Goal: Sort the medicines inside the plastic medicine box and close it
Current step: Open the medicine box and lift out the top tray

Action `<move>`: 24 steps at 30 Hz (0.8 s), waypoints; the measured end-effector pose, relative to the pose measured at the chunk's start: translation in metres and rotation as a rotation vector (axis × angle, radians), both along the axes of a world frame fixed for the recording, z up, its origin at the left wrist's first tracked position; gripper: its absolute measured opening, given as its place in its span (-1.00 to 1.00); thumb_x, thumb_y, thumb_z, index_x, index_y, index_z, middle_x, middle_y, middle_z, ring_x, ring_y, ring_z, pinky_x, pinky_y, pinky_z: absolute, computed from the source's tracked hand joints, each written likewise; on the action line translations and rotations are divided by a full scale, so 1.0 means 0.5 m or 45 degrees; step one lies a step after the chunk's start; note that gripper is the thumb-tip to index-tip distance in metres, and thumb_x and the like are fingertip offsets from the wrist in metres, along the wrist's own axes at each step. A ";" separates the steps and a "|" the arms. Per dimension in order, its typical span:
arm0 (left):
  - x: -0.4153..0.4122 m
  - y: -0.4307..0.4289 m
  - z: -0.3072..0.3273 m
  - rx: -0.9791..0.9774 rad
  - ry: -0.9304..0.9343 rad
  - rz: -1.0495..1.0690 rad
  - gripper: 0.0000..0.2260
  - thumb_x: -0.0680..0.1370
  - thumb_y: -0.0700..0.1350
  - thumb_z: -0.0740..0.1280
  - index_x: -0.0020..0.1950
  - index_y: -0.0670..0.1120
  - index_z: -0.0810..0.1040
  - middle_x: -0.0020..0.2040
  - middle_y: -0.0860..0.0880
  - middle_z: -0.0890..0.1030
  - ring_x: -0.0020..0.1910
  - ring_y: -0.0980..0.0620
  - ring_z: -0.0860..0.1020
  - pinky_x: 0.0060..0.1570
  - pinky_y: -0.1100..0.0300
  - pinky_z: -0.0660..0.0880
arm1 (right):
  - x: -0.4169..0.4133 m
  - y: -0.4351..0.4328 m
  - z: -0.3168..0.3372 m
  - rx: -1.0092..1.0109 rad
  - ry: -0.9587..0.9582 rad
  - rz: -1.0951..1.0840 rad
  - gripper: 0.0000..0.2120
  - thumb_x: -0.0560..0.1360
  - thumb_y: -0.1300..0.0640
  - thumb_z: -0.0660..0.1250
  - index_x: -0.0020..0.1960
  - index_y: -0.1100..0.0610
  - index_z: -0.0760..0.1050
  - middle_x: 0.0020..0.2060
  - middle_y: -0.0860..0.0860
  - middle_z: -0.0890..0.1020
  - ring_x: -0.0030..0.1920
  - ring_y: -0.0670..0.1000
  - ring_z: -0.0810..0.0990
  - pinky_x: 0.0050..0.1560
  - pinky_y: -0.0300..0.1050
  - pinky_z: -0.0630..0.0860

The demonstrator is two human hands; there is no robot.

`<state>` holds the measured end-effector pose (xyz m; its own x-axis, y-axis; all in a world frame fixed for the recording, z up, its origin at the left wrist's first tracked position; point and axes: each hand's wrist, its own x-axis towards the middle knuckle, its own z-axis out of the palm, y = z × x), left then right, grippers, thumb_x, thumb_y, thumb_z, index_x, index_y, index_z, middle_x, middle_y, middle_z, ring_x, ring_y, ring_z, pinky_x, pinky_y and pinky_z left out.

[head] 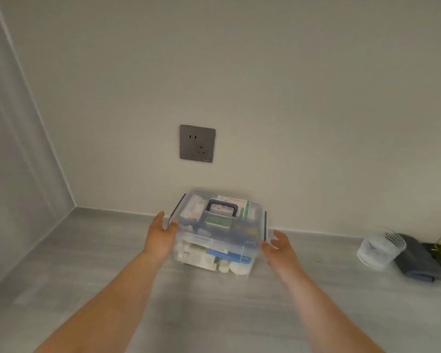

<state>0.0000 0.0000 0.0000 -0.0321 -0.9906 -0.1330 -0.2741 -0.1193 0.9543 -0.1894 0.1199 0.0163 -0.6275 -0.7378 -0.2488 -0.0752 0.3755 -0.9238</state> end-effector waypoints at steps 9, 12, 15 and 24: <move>-0.040 -0.063 -0.017 0.023 -0.061 0.114 -0.72 0.55 -0.15 0.15 0.00 -0.34 0.52 0.07 -0.36 0.57 -0.09 -0.20 0.48 -0.09 0.09 0.34 | -0.060 -0.103 -0.045 -0.031 -0.111 -0.098 -0.61 0.50 0.17 0.19 0.30 0.25 0.27 0.19 0.28 0.49 0.04 0.19 0.52 0.02 0.02 0.48; -0.030 -0.035 -0.015 0.052 -0.074 0.145 -0.75 0.52 -0.15 0.22 -0.03 -0.33 0.55 0.02 -0.31 0.58 -0.06 -0.24 0.52 -0.13 0.07 0.36 | -0.066 -0.088 -0.049 -0.011 0.021 -0.110 -0.68 0.51 0.17 0.17 0.22 0.28 0.37 0.12 0.24 0.54 0.09 0.20 0.52 0.07 -0.02 0.43; -0.007 0.028 -0.018 0.046 -0.029 0.121 -0.81 0.50 -0.14 0.26 -0.19 -0.23 0.59 -0.11 -0.23 0.60 -0.11 -0.21 0.53 -0.15 0.12 0.33 | -0.069 -0.026 -0.052 -0.008 0.155 -0.054 -0.74 0.51 0.20 0.13 0.09 0.32 0.46 -0.15 0.18 0.56 -0.17 0.12 0.50 -0.17 -0.11 0.40; 0.045 0.292 -0.023 -0.040 -0.024 0.069 -0.64 0.50 -0.15 0.26 -0.52 -0.02 0.48 -0.56 0.09 0.51 -0.44 0.07 0.43 -0.42 0.24 0.38 | -0.045 0.203 -0.044 0.260 0.687 0.099 -0.72 0.56 0.20 0.03 0.04 0.34 0.45 0.03 0.33 0.59 0.04 0.27 0.54 -0.13 -0.05 0.34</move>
<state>0.0224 0.1458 -0.0115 0.0237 -0.9945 -0.1020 -0.2863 -0.1045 0.9524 -0.2119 0.2216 -0.0057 -0.6508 -0.7576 -0.0511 -0.5495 0.5163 -0.6568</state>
